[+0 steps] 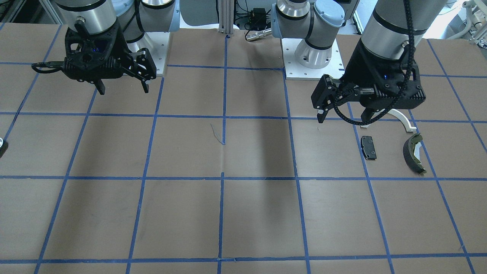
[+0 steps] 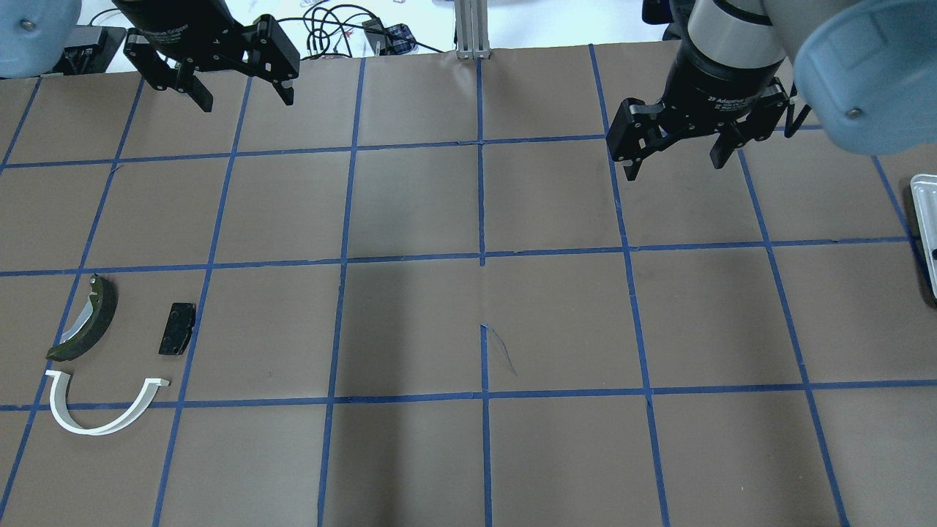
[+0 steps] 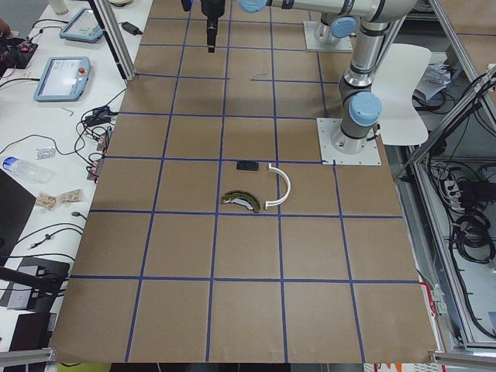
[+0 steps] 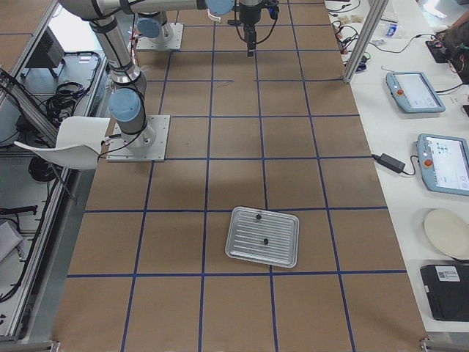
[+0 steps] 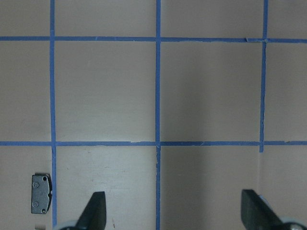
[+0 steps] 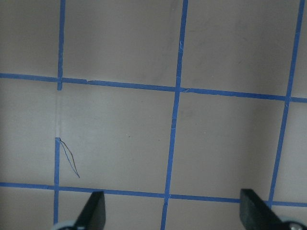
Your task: Place bearing gear from tray to pile
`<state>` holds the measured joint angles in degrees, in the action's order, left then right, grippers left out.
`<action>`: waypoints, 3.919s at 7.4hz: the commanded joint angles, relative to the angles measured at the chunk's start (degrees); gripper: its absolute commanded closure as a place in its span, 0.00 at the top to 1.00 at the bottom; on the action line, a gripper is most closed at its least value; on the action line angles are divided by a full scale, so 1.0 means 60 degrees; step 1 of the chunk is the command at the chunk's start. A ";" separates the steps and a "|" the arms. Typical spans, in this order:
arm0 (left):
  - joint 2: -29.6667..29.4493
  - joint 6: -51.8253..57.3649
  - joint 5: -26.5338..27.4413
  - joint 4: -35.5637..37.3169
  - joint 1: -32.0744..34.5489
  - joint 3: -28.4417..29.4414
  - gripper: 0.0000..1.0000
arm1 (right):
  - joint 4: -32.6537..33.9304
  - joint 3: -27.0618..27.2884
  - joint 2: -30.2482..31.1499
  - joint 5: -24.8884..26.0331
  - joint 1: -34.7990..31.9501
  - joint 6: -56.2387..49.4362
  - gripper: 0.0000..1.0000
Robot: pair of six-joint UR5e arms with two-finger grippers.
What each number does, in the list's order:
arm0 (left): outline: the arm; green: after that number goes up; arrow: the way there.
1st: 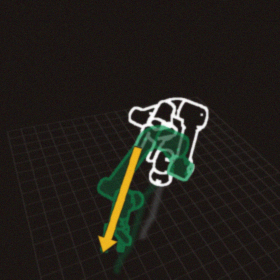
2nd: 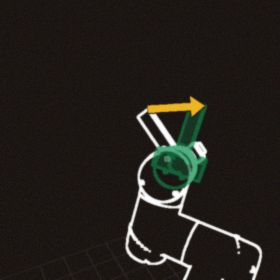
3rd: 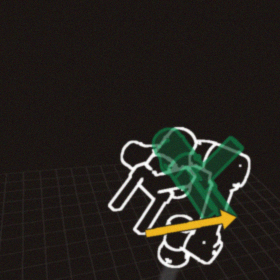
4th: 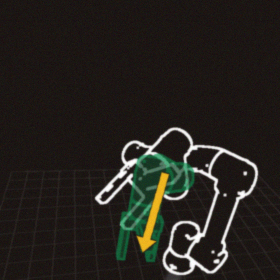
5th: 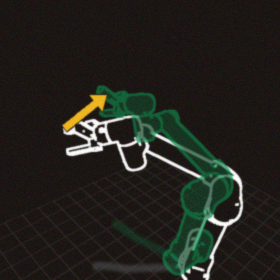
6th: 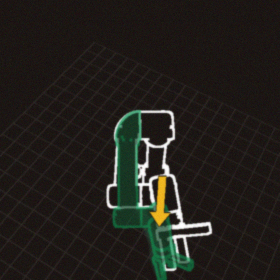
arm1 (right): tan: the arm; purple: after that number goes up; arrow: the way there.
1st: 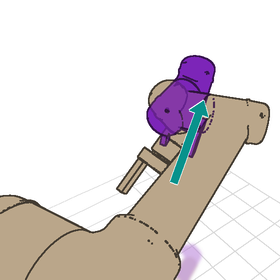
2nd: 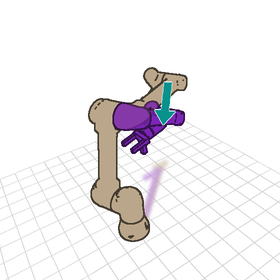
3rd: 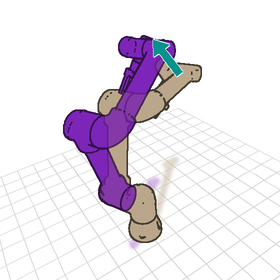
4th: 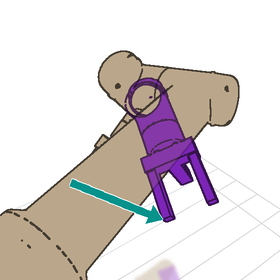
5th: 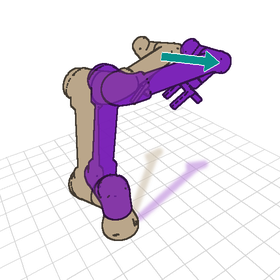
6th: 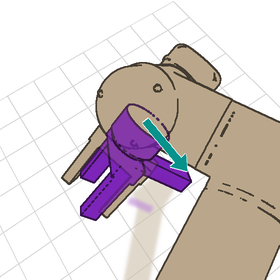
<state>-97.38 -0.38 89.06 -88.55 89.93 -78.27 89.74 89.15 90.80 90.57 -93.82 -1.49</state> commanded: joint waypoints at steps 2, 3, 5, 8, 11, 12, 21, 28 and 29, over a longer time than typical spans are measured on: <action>-0.0119 0.0034 -0.0019 0.0007 0.0070 -0.0006 1.00 | -0.0001 0.0126 -0.0031 0.0413 0.0675 -0.1180 1.00; -0.0089 0.0034 -0.0033 0.0021 0.0070 -0.0006 1.00 | -0.0001 0.0286 -0.0046 0.0751 0.2014 -0.2189 1.00; -0.0074 0.0034 -0.0063 0.0021 0.0070 -0.0006 1.00 | 0.0348 0.0317 -0.0656 0.0797 0.4754 -0.5379 1.00; -0.0045 0.0034 -0.0077 0.0036 0.0055 -0.0006 1.00 | 0.4170 0.0186 -0.3520 0.0710 0.7793 -0.9409 1.00; -0.0045 0.0034 -0.0078 0.0036 0.0055 -0.0006 1.00 | 0.6019 -0.0558 -0.6309 0.0213 0.9144 -1.0839 1.00; -0.0045 0.0034 -0.0078 0.0036 0.0055 -0.0006 1.00 | 0.6034 -0.0794 -0.6649 -0.0006 0.9277 -1.0928 1.00; -0.0016 0.0034 -0.0078 0.0036 0.0026 -0.0020 1.00 | 0.6005 -0.0869 -0.6609 -0.0169 0.9163 -1.0449 0.00; 0.0013 0.0049 -0.0077 0.0036 -0.0048 -0.0021 1.00 | 0.5271 0.1821 -0.4048 -0.0447 0.3095 -0.2553 0.00; 0.0013 0.0049 -0.0078 0.0036 -0.0047 -0.0021 1.00 | 0.5664 0.2058 -0.3929 -0.0433 0.1690 -0.0593 0.00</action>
<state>-97.30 -0.09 88.61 -88.36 89.64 -78.40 121.62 98.88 65.74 88.14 -73.70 -19.08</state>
